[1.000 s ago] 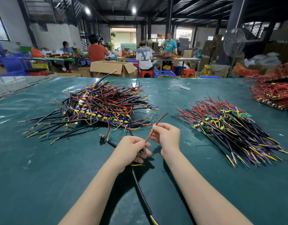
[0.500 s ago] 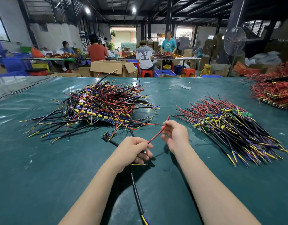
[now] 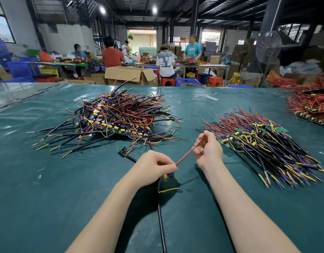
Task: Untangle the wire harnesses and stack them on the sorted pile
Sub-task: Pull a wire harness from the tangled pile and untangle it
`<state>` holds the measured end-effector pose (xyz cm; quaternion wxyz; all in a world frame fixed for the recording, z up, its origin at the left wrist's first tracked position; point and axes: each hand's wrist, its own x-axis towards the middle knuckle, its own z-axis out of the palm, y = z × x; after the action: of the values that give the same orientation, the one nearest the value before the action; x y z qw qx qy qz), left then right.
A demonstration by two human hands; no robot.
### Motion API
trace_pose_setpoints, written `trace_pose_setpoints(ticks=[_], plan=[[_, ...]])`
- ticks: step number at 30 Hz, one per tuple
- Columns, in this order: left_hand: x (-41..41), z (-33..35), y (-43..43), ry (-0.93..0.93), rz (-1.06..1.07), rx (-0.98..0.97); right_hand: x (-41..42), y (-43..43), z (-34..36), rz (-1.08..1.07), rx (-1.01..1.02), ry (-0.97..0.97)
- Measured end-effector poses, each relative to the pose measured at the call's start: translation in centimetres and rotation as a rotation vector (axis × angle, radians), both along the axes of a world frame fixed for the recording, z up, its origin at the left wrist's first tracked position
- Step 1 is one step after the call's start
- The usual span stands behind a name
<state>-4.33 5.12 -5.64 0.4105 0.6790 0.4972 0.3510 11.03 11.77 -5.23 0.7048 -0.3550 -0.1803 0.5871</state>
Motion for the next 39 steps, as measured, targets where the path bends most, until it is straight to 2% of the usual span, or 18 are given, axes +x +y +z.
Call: trace_pose_setpoints(ticks=[2,3,7,9,10,11,12,14,16,19,23,25,26,28,31,33,35,39], plan=[[-0.7,0.2,0.3,-0.014,0.078,0.079,-0.6,-0.4,0.0,0.063,0.001,-0.051],[-1.0,0.1,0.5,-0.04,0.146,0.121,-1.0,-0.8,-0.1,0.122,-0.003,-0.14],[-2.4,-0.4,1.2,-0.304,0.438,0.169,-3.3,-2.7,-0.5,0.421,0.038,-0.817],[-2.8,-0.5,1.4,-0.396,0.505,0.204,-4.2,-3.1,-0.7,0.393,0.056,-1.121],[-2.9,-0.4,1.5,-0.416,0.525,0.229,-4.4,-3.4,-0.7,0.329,0.059,-1.2],[-3.1,-0.3,1.6,-0.432,0.542,0.251,-4.6,-3.5,-0.7,0.305,0.06,-1.192],[-3.2,-0.3,1.6,-0.449,0.556,0.261,-4.7,-3.7,-0.7,0.346,0.053,-1.101],[-3.1,-0.3,1.6,-0.495,0.566,0.246,-5.0,-4.2,-0.7,0.534,0.048,-0.931],[-3.0,-0.2,1.4,-0.587,0.525,0.187,-5.2,-4.5,-0.8,0.644,0.106,-1.003],[-3.2,0.4,1.2,-0.626,0.417,0.137,-5.2,-4.5,-0.6,0.584,0.216,-1.188],[-3.3,0.6,0.8,-0.31,0.369,0.283,-5.0,-4.0,-0.5,0.394,0.273,-1.232],[-3.0,0.4,0.6,-0.148,0.383,0.367,-4.8,-3.8,-0.7,0.389,0.271,-1.268],[-2.8,0.2,0.6,-0.127,0.408,0.393,-4.8,-3.9,-0.8,0.405,0.257,-1.264],[-2.9,0.2,0.8,-0.282,0.477,0.355,-5.0,-4.0,-0.6,0.48,0.232,-1.138],[-3.2,0.6,1.2,-0.745,0.552,0.139,-5.3,-4.1,0.0,0.604,0.208,-0.795],[-3.0,0.7,1.2,-1.01,0.549,0.0,-5.3,-4.2,0.2,0.652,0.2,-0.652],[-3.0,0.9,1.0,-1.105,0.517,-0.079,-5.2,-4.3,0.4,0.672,0.18,-0.593],[-3.5,1.3,0.8,-1.07,0.451,-0.102,-5.1,-4.6,0.6,0.651,0.136,-0.615]])
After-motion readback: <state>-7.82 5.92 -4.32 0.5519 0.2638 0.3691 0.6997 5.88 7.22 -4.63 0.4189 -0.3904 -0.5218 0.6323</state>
